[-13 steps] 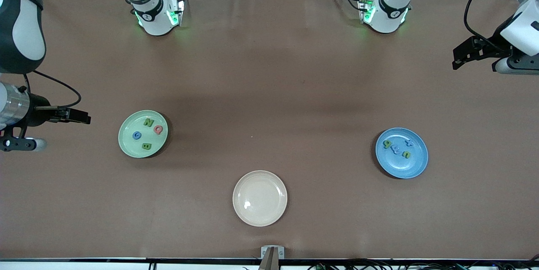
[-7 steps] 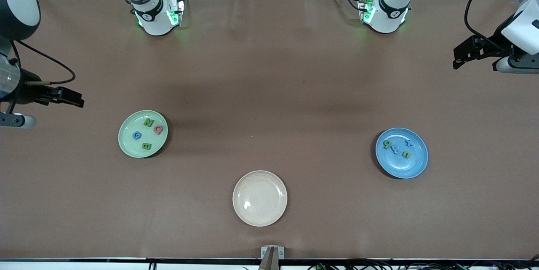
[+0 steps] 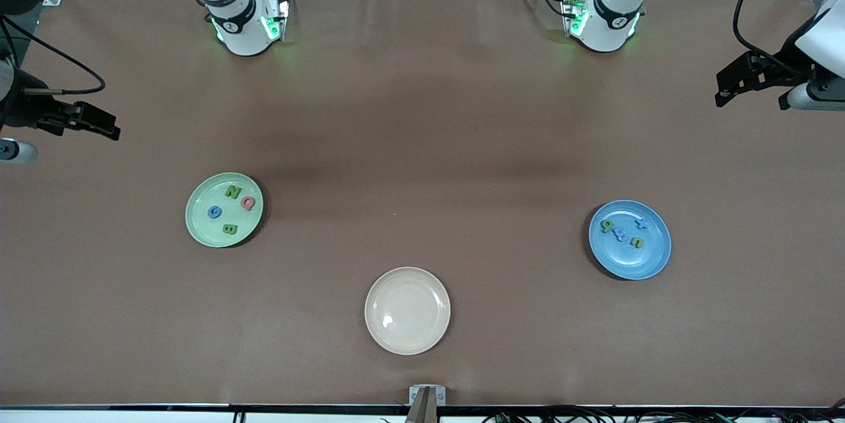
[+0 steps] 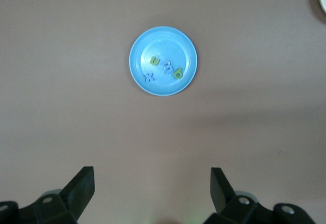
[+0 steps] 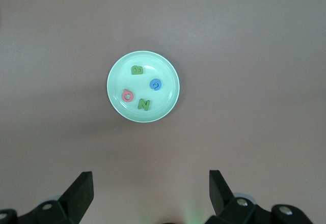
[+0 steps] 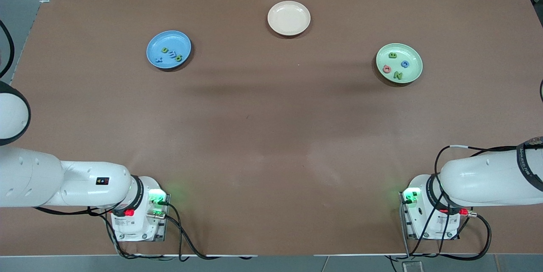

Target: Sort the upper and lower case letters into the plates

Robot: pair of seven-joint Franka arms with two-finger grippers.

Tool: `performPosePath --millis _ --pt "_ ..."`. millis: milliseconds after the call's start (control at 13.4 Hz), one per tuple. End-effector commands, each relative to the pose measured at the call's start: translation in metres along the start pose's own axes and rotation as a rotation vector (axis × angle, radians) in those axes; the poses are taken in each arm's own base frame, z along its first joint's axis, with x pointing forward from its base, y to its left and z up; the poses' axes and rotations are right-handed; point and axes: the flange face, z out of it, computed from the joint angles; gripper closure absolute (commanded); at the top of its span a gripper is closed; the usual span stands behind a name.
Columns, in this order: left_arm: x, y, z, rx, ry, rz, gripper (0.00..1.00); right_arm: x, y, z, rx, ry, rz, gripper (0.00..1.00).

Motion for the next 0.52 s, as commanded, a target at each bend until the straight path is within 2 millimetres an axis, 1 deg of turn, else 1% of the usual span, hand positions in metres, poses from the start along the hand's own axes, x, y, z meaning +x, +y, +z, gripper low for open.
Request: performPosePath --millis 0,149,223,446 --pt "-0.003 -0.001 -0.005 0.001 -0.018 -0.003 0.00 -0.010 0.015 0.001 0.006 -0.018 0.027 0.00" --pt "-0.002 0.000 -0.005 0.001 -0.020 0.001 0.00 -0.020 0.013 -0.002 0.007 -0.021 0.021 0.00" --pt "-0.002 0.000 -0.005 0.001 -0.020 0.004 0.00 -0.025 0.008 -0.001 0.006 -0.021 0.010 0.00" --pt "-0.002 0.000 -0.004 0.001 -0.021 0.012 0.00 -0.033 0.012 0.001 0.009 -0.026 0.014 0.00"
